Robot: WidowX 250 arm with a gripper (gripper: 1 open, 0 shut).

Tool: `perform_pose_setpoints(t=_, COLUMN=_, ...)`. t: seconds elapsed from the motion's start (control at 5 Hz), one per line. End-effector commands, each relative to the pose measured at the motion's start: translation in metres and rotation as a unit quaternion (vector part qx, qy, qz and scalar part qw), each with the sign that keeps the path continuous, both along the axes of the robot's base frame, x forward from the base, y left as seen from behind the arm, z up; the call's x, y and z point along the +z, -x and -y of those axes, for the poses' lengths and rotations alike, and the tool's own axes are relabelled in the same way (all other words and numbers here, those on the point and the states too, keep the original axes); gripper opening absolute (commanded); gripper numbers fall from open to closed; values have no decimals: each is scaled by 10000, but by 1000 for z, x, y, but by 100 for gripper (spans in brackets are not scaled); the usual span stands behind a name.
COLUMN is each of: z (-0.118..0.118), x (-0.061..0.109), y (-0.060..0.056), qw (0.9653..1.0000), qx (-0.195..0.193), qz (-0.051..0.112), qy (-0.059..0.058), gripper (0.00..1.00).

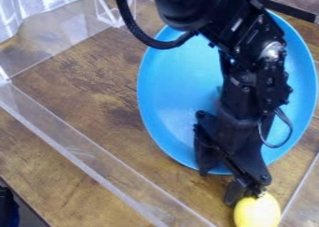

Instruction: Move the carrot to the right side

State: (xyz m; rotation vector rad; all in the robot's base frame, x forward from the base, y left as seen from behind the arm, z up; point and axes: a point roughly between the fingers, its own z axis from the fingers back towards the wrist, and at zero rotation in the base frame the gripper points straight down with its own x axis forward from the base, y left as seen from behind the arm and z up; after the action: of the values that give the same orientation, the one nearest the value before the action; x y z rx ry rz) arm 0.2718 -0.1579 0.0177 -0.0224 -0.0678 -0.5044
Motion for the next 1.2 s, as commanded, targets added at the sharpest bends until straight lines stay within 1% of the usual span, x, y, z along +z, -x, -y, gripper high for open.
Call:
perform_pose_setpoints(t=0.0, z=20, x=0, y=17, qw=9997, qx=-181, qz=-110, qy=104, gripper=100)
perform_pose_setpoints(t=0.4, z=30, x=5, y=26, qw=9989, qx=-415, qz=-118, qy=207, gripper=100)
perform_pose_setpoints(t=0.8, z=22, x=3, y=33, qw=9991, qx=-299, qz=-110, qy=296, gripper=100)
perform_pose_setpoints(t=1.0, z=26, x=2, y=30, qw=9994, qx=83, qz=-90, qy=338, gripper=100)
